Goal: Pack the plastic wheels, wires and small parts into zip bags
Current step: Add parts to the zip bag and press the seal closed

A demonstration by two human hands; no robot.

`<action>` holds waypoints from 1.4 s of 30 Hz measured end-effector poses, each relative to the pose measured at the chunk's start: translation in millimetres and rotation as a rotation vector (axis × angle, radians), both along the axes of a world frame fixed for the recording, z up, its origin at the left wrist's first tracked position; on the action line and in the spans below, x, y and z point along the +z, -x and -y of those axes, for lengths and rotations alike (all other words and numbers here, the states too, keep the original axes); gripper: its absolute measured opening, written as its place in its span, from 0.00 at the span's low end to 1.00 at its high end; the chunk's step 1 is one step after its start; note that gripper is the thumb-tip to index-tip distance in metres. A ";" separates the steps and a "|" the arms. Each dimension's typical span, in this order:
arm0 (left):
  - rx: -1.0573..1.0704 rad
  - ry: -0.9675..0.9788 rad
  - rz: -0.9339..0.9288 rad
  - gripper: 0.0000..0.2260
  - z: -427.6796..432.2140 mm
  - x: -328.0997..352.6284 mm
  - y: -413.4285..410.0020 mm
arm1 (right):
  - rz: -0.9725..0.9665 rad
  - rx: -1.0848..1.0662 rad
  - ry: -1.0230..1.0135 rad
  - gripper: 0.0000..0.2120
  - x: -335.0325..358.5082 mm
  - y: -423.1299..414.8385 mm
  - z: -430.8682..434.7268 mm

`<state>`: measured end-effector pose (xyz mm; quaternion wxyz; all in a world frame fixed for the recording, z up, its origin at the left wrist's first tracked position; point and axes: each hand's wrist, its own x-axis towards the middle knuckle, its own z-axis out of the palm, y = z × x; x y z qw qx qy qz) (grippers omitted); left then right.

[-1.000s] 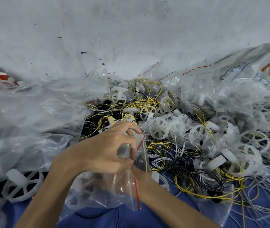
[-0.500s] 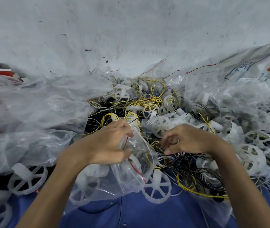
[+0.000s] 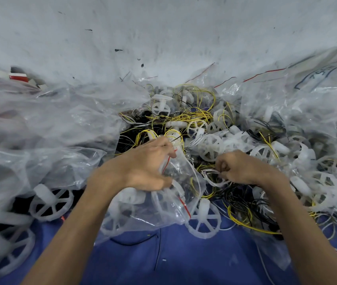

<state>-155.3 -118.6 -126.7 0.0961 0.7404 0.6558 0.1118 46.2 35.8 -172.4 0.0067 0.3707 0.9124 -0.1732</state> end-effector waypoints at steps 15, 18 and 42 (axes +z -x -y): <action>0.024 0.149 0.163 0.17 0.5 3.6 11.4 | -0.675 -0.016 0.435 0.11 32.6 -4.9 14.0; 0.024 0.144 0.199 0.18 -1.5 1.9 15.2 | -0.768 -0.033 0.521 0.13 37.3 -3.7 16.1; 0.167 -0.032 0.070 0.15 22.5 29.7 26.6 | -0.329 0.350 0.645 0.12 50.8 23.4 77.4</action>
